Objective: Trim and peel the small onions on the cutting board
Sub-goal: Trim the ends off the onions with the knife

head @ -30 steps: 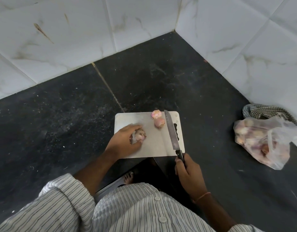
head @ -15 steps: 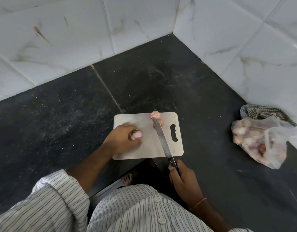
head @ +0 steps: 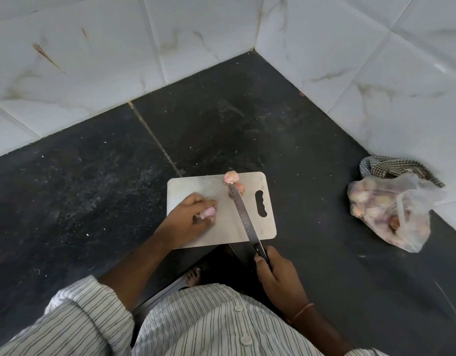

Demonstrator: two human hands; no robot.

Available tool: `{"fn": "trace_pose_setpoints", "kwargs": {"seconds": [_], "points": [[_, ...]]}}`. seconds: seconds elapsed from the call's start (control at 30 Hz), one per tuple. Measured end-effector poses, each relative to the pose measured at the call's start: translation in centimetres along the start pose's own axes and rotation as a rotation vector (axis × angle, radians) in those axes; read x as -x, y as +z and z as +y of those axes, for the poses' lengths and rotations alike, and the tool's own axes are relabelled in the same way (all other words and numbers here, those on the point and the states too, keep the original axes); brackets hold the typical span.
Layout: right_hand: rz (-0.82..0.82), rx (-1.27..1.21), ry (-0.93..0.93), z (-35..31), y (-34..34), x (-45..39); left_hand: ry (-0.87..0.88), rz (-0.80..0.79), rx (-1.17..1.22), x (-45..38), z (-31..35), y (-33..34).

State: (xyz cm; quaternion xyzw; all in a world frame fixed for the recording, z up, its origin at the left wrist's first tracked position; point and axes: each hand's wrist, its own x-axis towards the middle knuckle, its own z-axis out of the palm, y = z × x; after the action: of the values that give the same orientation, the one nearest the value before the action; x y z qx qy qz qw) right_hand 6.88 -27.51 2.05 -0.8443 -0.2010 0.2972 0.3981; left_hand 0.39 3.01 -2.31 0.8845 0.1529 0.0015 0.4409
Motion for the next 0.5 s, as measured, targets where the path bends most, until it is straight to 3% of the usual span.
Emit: {"fn": "trace_pose_setpoints", "kwargs": {"seconds": [0.23,0.5], "points": [[0.018,0.055,-0.001,-0.3,0.3,-0.3,0.041,-0.054,-0.134,1.1,-0.2,-1.3],[0.024,0.134,0.009,-0.4,0.5,-0.7,-0.140,0.047,-0.002,0.4,-0.6,-0.8]]}}
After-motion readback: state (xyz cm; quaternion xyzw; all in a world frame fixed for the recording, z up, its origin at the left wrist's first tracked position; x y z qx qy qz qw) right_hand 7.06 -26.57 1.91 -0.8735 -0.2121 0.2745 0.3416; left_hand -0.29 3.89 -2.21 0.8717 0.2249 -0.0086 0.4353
